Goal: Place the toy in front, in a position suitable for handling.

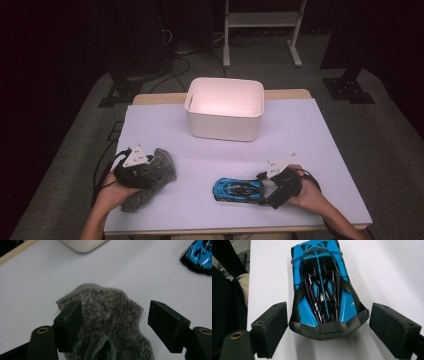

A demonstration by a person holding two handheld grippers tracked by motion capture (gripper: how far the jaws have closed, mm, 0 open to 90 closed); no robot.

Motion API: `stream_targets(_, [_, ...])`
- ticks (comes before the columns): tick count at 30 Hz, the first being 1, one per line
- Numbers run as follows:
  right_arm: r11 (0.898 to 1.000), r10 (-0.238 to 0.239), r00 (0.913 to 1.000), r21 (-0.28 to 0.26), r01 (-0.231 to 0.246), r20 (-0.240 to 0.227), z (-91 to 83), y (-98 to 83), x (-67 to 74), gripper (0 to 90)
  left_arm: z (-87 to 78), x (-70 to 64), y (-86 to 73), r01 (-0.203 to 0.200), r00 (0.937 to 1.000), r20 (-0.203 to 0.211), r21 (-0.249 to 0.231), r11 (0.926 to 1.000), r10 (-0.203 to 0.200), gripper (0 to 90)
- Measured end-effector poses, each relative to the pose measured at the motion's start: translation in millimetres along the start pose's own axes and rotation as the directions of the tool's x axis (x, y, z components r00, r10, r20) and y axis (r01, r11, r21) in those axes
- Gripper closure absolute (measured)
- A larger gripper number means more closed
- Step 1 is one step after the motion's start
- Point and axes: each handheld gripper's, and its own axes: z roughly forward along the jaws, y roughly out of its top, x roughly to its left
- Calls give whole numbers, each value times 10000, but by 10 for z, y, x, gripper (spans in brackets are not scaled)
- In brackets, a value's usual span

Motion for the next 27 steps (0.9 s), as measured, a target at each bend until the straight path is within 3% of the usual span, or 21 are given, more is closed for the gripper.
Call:
stream_targets(6, [10000,-66,10000,57,66,-13,13,-1,5,135,-4,34,-108,-79,9997,220,342,9994,71,337])
stream_targets(12, [9998,-182,9998,117,182,29,29,-3,9,133,61,68,-190,-82,9993,378,590,9982,59,479])
stream_targets(13, [9998,-182,9998,117,182,29,29,-3,9,133,80,75,-207,-78,9991,429,687,9976,49,479])
stream_targets(16, [9998,-166,9998,68,166,-56,30,-7,30,133,185,69,-291,-321,9982,554,1353,9903,248,587])
stream_targets(22, [9996,-197,9998,181,196,80,57,-20,37,127,195,66,-319,-330,9984,496,1174,9925,273,740])
stream_targets(27, [9991,-238,9997,343,236,45,88,-29,33,127,181,76,-303,-352,9981,536,1081,9935,296,797])
